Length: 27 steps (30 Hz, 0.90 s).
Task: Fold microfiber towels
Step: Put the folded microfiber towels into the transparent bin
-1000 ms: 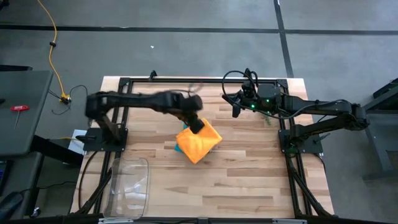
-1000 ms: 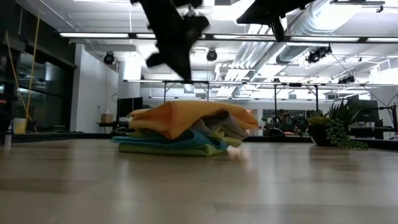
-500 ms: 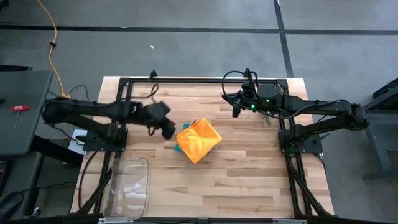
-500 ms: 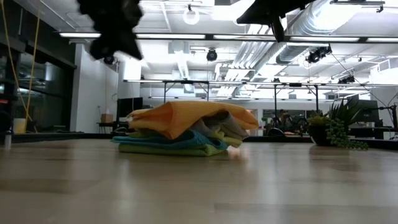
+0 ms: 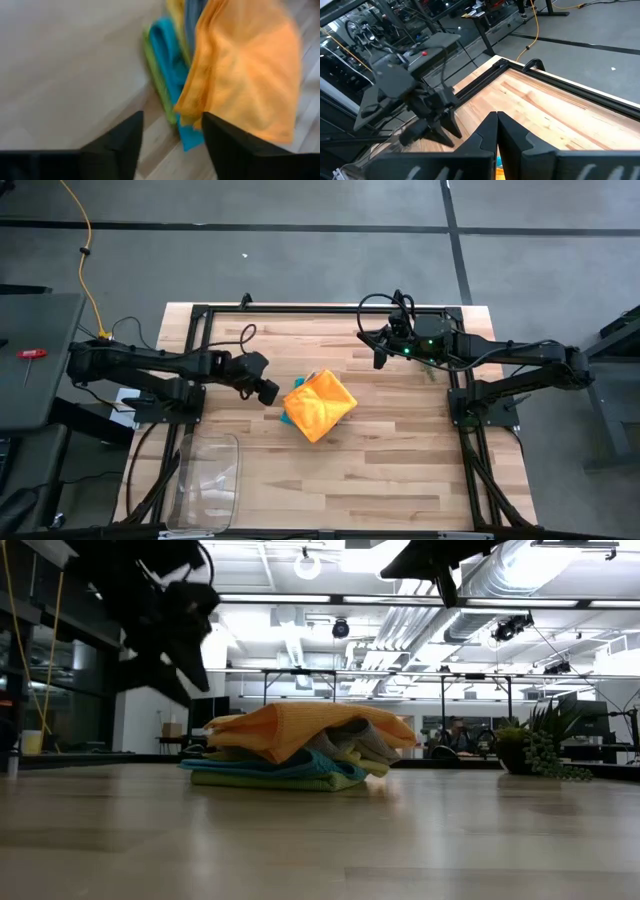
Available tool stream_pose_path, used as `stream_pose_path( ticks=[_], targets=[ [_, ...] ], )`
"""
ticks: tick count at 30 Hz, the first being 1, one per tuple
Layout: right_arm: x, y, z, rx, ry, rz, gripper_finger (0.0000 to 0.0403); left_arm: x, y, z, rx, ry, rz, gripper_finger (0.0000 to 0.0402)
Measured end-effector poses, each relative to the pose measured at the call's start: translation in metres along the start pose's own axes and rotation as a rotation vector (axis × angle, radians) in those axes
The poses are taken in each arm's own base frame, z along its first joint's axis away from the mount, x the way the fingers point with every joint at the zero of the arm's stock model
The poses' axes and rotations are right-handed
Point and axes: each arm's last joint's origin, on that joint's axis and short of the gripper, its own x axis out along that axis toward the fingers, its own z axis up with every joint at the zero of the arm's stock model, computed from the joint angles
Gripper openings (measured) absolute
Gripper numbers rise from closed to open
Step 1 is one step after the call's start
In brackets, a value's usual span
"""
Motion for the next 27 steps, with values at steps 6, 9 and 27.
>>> stream_pose_path(
  ticks=[6, 9, 27],
  targets=[
    [0.0, 0.0, 0.0, 0.014, 0.002, -0.001, 0.0, 0.022, 0.01, 0.011, -0.026, 0.103, -0.052, 0.0282],
    [0.0, 0.0, 0.0, 0.023, 0.002, -0.001, 0.0, 0.033, 0.013, 0.018, -0.044, 0.13, -0.097, 0.0312],
    [0.0, 0.0, 0.0, 0.041, 0.002, -0.001, 0.0, 0.085, 0.028, 0.042, -0.208, 0.194, -0.263, 0.0326]
  ],
)
